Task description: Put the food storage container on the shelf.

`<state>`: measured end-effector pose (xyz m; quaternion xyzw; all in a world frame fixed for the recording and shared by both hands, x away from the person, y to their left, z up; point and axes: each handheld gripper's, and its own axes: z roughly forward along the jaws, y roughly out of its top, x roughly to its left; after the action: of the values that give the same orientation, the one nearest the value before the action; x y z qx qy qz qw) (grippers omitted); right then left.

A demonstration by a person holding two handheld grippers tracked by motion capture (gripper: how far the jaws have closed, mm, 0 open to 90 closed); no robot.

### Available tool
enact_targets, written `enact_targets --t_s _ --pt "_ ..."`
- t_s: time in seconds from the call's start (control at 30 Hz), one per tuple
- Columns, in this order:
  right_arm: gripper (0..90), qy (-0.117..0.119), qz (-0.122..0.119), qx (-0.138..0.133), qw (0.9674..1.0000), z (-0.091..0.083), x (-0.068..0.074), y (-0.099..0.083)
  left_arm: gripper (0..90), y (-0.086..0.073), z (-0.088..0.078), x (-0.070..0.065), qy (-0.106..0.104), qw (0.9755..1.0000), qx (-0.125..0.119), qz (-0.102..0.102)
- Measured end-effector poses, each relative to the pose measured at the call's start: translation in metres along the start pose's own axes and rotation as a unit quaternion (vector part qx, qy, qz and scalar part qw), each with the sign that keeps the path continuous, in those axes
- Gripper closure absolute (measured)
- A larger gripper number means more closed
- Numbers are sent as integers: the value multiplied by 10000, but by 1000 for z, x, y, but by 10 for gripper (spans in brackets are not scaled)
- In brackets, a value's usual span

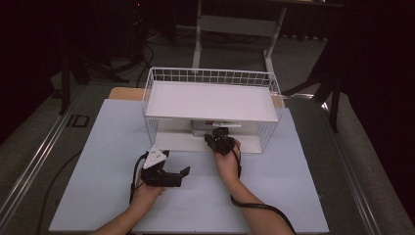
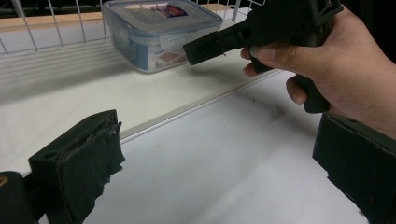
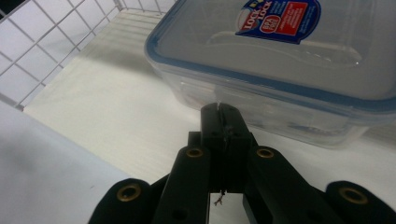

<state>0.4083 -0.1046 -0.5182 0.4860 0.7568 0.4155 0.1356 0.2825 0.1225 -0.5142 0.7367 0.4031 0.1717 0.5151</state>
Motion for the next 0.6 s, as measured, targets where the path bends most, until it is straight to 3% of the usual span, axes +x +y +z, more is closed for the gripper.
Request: enact_targets --t_s 0.2,0.5,0.6 --pt "890 -7 -4 8 10000 2 -3 1 22 0 0 1 -20 10000 27 48" --pt "872 -24 -198 -16 9998 4 6 2 22 -1 0 0 -19 10000 18 82" --pt "860 81 -253 -36 9996 -2 9 0 22 -1 0 0 -23 9999 34 93"
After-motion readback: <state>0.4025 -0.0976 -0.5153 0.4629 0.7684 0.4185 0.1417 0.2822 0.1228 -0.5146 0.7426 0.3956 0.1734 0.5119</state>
